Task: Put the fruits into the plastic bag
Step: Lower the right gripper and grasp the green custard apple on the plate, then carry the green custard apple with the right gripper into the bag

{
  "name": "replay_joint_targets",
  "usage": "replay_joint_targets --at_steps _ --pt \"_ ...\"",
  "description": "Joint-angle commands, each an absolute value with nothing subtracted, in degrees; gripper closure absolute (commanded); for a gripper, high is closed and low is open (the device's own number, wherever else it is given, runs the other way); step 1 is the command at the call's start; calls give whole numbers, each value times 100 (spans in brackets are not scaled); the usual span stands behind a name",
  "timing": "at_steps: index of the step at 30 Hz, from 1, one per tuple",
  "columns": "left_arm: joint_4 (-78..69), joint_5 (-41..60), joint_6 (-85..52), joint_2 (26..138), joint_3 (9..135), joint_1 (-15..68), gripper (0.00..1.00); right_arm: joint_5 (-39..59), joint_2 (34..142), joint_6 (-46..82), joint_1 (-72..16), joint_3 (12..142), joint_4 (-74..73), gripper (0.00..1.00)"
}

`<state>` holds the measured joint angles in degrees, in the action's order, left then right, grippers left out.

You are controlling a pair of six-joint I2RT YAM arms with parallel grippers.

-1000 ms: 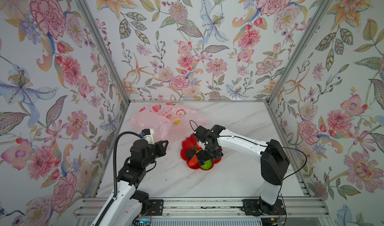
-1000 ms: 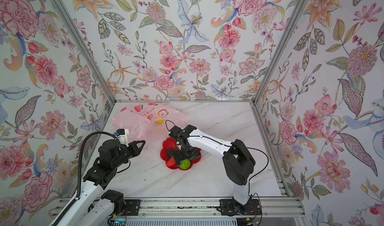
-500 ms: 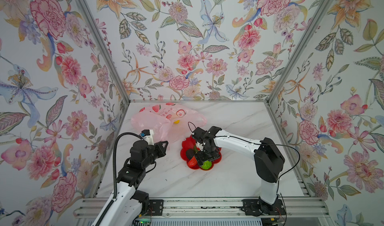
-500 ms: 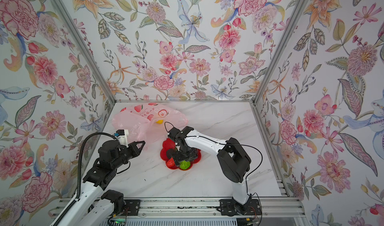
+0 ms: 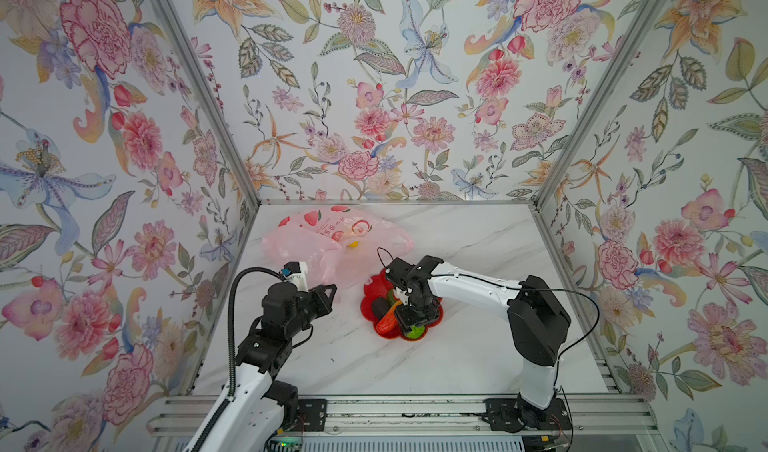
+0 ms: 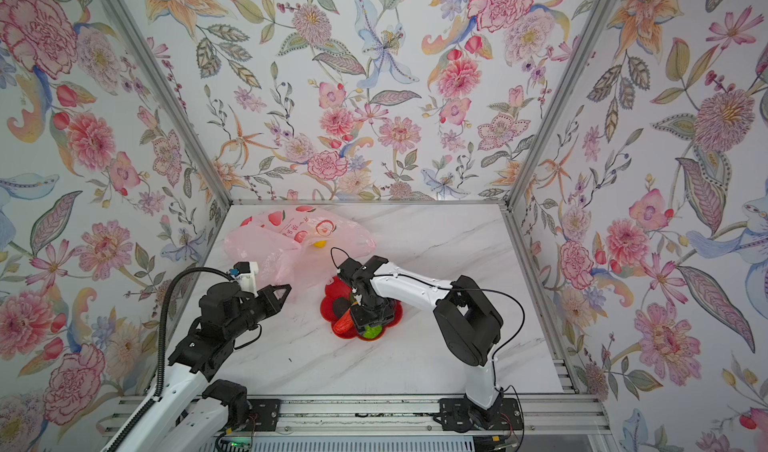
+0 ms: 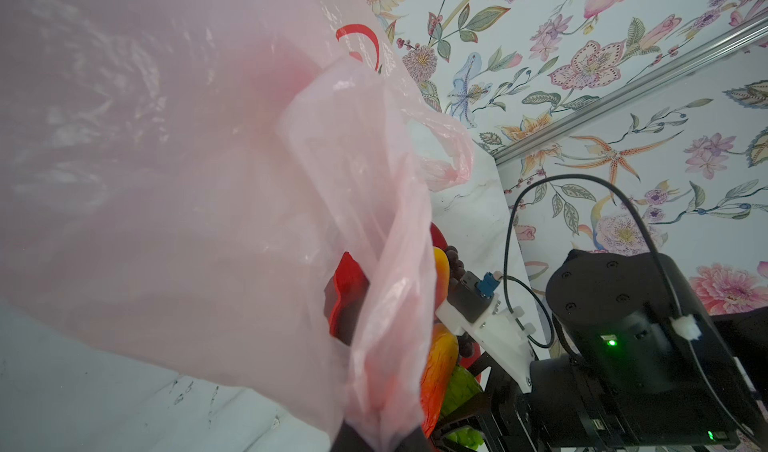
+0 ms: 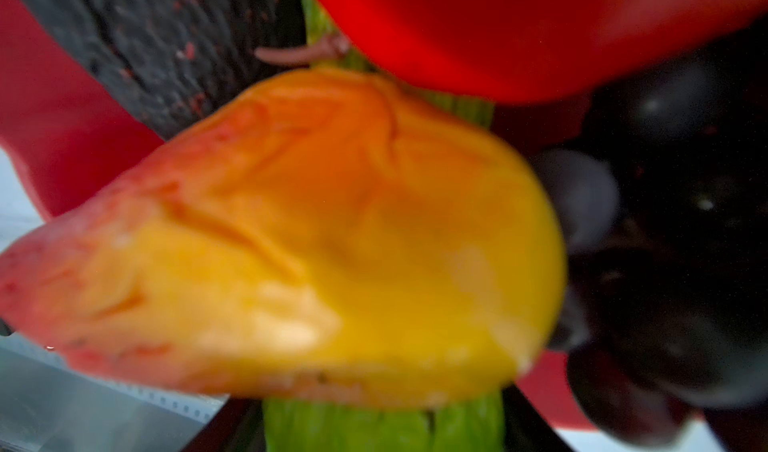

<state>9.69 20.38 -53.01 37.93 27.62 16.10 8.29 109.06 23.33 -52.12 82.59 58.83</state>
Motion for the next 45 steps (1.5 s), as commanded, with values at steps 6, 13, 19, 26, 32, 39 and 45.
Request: replay_joint_targets --at_steps 6,13,19,26,32,39,45 --pt "782 2030 -5321 3875 2754 1645 100 823 10399 2506 -5154 8111 5997 40" --pt "704 2030 -5360 3876 2753 1644 100 1267 9723 2662 -4828 7801 6021 41" --pt "640 2061 -5370 3901 2727 1649 100 1867 9000 2946 -4277 7738 5995 41" --pt "538 2122 -5377 4004 2766 1645 100 2990 8270 4182 -3516 7608 4900 40" --pt "398 2223 -5387 4078 2825 1646 100 3595 7887 6059 -3376 6864 2747 41" --pt "287 2208 -5429 4018 2781 1646 100 3720 8165 7654 -3438 6153 533 42" --pt "190 2186 -5485 4042 2754 1647 100 3759 9086 7526 -3665 6763 402 42"
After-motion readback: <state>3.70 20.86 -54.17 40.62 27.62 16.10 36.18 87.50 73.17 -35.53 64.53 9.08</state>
